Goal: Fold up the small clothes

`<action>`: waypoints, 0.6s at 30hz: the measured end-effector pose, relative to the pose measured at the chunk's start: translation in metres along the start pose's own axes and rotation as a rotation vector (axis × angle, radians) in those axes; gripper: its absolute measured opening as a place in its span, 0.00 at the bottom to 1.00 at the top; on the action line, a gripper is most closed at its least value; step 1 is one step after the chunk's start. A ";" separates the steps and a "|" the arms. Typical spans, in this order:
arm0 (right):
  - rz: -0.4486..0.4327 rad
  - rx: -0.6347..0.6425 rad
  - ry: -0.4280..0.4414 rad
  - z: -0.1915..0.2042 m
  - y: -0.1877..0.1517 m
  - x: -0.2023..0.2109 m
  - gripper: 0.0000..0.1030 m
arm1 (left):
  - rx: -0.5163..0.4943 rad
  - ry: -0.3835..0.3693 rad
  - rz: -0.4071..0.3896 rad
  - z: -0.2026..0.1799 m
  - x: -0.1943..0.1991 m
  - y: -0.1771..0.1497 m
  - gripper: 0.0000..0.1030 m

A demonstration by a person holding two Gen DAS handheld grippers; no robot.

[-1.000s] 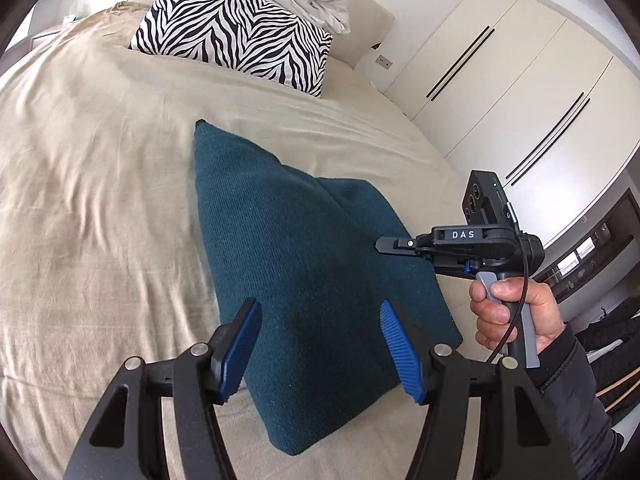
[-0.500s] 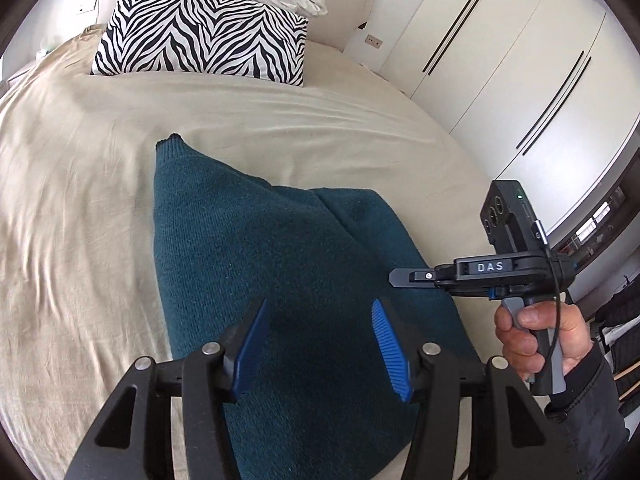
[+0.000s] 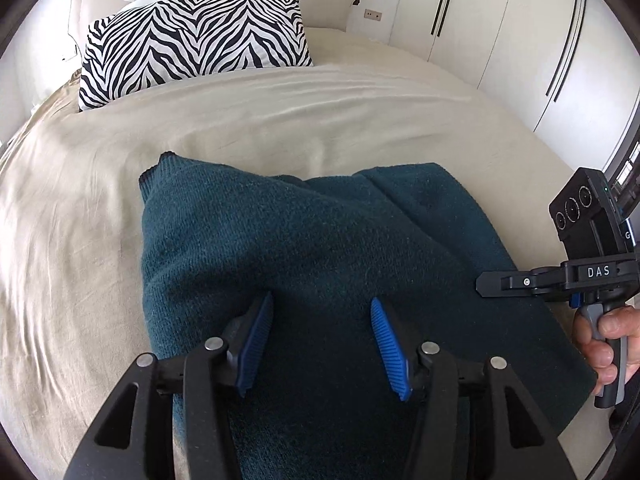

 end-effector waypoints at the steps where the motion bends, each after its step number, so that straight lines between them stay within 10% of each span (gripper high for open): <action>1: -0.010 0.008 0.007 0.000 -0.001 0.000 0.10 | -0.002 -0.002 -0.003 0.000 0.000 -0.001 0.53; 11: -0.053 -0.007 -0.043 0.011 0.001 0.022 0.18 | -0.031 0.014 -0.010 -0.004 0.003 -0.004 0.53; 14: -0.130 -0.006 -0.151 0.025 0.014 0.046 0.45 | -0.028 0.007 -0.016 -0.003 0.004 -0.004 0.53; 18: -0.145 0.044 -0.116 0.063 0.038 0.048 0.48 | -0.028 0.006 -0.020 -0.004 0.005 -0.005 0.53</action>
Point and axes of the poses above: each gripper's, at about its wrist camera, not at the fingertips, and x roughly against the way its jaws point, z to its left, y to its top, the point moved 3 cm from there along -x, roughly the way its jaws point, and after that the axes turned 2 degrees about -y, right-handed, at the moved point
